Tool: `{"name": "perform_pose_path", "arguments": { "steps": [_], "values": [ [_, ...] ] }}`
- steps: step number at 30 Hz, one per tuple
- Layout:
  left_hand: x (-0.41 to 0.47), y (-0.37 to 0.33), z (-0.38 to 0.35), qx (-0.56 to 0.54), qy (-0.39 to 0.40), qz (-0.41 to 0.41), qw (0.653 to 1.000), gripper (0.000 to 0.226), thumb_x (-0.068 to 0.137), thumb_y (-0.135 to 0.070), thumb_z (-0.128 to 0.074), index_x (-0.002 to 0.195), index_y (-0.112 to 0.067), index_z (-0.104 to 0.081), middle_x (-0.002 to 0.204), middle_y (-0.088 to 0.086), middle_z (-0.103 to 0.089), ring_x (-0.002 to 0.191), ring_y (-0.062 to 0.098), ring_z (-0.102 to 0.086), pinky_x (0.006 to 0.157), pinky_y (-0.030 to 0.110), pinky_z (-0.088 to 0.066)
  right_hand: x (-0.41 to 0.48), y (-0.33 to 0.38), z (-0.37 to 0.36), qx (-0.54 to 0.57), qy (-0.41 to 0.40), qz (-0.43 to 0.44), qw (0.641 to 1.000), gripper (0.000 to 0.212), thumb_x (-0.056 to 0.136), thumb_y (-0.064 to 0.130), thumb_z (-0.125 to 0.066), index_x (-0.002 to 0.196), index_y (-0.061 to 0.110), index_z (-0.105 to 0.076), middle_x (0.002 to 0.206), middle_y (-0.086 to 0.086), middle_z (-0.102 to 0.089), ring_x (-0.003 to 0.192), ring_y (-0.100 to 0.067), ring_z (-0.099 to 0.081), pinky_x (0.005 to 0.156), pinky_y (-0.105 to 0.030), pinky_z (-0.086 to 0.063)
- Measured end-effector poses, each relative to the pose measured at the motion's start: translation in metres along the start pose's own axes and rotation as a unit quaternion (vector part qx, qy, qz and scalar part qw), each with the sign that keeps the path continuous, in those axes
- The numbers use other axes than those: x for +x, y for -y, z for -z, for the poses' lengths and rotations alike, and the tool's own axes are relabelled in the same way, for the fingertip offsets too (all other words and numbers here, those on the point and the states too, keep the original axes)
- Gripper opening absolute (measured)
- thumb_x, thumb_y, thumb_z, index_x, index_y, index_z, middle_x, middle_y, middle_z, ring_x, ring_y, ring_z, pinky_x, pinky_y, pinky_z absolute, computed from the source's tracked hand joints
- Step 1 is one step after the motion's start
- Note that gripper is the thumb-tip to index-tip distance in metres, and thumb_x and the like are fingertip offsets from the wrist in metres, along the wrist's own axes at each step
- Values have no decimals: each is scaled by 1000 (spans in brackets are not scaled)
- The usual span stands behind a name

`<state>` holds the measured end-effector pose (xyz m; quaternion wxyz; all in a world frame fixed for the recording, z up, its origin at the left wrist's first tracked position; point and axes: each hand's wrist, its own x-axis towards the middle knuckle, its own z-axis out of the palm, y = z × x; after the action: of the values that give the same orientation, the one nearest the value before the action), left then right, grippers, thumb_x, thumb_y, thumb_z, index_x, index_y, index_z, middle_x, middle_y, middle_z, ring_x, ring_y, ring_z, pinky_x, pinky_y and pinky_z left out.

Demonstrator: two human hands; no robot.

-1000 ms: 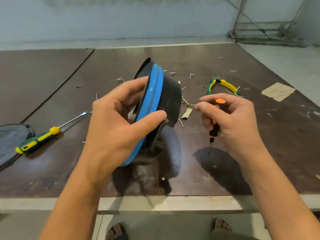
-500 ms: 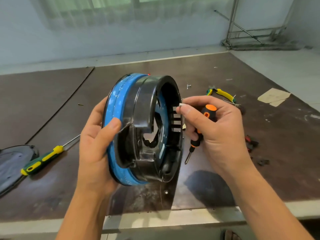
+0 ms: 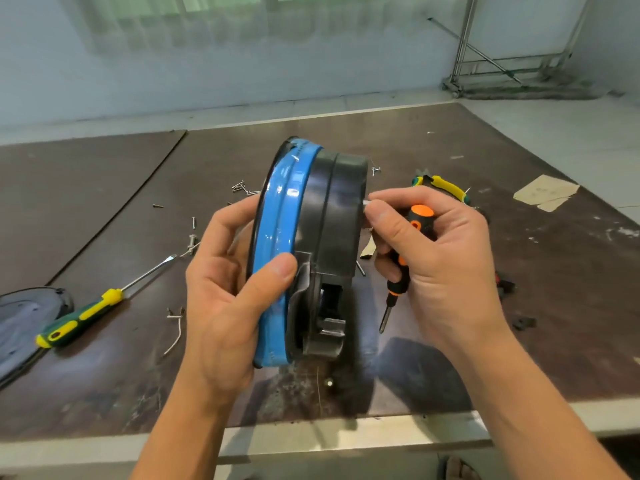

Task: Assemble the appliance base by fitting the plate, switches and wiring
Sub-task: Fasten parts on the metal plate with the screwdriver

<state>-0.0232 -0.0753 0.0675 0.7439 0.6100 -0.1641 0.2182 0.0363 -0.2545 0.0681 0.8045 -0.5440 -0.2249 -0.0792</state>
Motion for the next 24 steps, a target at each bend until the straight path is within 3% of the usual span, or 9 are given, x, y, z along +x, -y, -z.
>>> {"name": "perform_pose_path", "arguments": {
  "steps": [4,12,19,22,24],
  "values": [
    [0,-1,1,23,-2,-7,1000,43,83,-20,-69,124,-27,-60,99,4,-69,76,18,-65,68,28,-57,1,-2,2,2,11,-27,1000,6,88,14,-74,91,9,-75,63,-5,-57,54,-17,-48,43,-23,-37],
    [-1,-5,0,105,32,-26,994,42,89,-16,-66,129,-18,-55,103,1,-70,83,17,-69,72,26,-56,3,-1,4,36,15,-106,994,14,80,14,-73,87,3,-70,66,-8,-58,58,-16,-49,41,-24,-34],
    [-2,-5,2,174,37,-48,983,45,89,-9,-70,131,-9,-53,115,5,-68,104,25,-69,82,32,-59,5,-4,8,36,12,-166,985,26,78,12,-73,96,-6,-69,78,-18,-57,58,-14,-52,39,-22,-32],
    [-3,-1,3,209,52,-64,975,47,89,-1,-70,131,-16,-54,119,0,-67,111,24,-66,86,28,-57,6,-5,12,13,17,-189,982,23,83,10,-70,98,-7,-71,81,-18,-65,58,-13,-49,38,-22,-30],
    [-3,2,4,245,65,-73,965,48,89,-3,-70,131,-21,-54,122,-4,-65,115,26,-64,89,39,-58,8,-5,16,7,35,-222,974,23,89,12,-66,100,-7,-72,90,-15,-71,60,-11,-47,38,-20,-29]
  ]
}}
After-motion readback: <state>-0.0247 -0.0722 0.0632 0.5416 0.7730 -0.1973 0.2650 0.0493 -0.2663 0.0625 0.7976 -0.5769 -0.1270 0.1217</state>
